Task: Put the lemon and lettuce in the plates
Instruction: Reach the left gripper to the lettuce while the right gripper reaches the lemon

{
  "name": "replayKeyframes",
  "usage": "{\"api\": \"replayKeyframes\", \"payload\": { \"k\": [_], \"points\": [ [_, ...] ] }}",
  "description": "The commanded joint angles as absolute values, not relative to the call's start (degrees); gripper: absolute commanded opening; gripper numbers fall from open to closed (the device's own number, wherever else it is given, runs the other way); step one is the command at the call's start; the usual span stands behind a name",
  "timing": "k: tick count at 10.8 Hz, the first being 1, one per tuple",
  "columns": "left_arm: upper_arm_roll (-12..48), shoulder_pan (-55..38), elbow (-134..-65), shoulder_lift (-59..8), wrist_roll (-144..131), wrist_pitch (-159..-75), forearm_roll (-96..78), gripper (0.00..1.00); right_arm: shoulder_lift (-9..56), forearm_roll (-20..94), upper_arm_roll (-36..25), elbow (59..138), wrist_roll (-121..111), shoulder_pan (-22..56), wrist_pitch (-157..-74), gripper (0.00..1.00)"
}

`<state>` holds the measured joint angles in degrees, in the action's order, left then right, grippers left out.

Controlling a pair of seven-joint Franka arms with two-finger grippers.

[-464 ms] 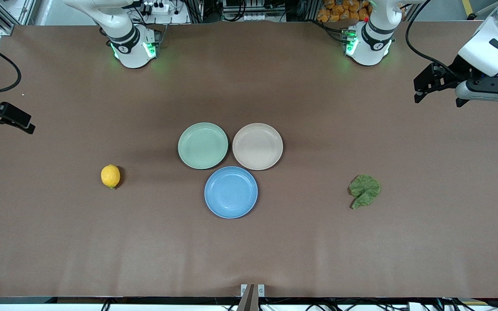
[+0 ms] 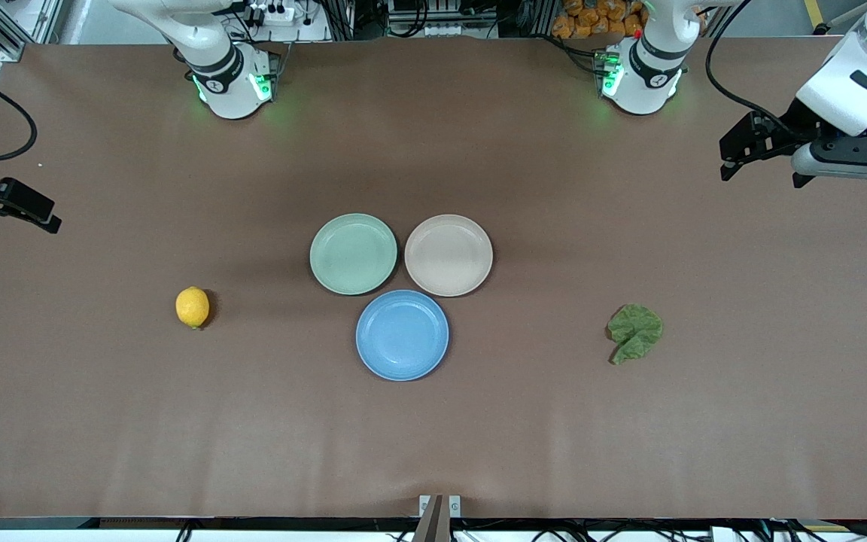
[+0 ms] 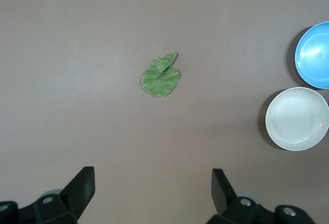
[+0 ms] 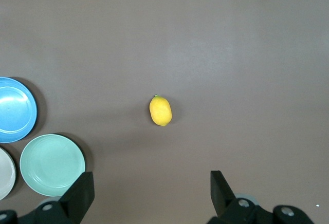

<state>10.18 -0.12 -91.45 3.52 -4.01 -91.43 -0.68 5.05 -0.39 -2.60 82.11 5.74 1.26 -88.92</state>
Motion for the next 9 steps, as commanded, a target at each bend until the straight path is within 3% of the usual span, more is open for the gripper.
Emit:
{"api": "replayKeyframes", "payload": {
  "k": [1,6,9],
  "points": [
    [10.5,-0.4,-90.1,0.5,-3.6,-90.3,0.3,1.0,4.3,-0.2,-3.1,82.7,5.6,1.8,-88.6,1.0],
    [10.7,-1.1,-90.3,-7.6,-3.6,-95.5,0.3,1.0,4.9,-0.2,-3.1,82.8,5.5,1.8,-88.9,1.0],
    [10.8,-1.1,-90.7,-14.7,-3.6,-100.5,0.5,1.0,5.1,0.3,-3.0,86.5,5.5,1.7,-93.2,1.0]
  ]
}}
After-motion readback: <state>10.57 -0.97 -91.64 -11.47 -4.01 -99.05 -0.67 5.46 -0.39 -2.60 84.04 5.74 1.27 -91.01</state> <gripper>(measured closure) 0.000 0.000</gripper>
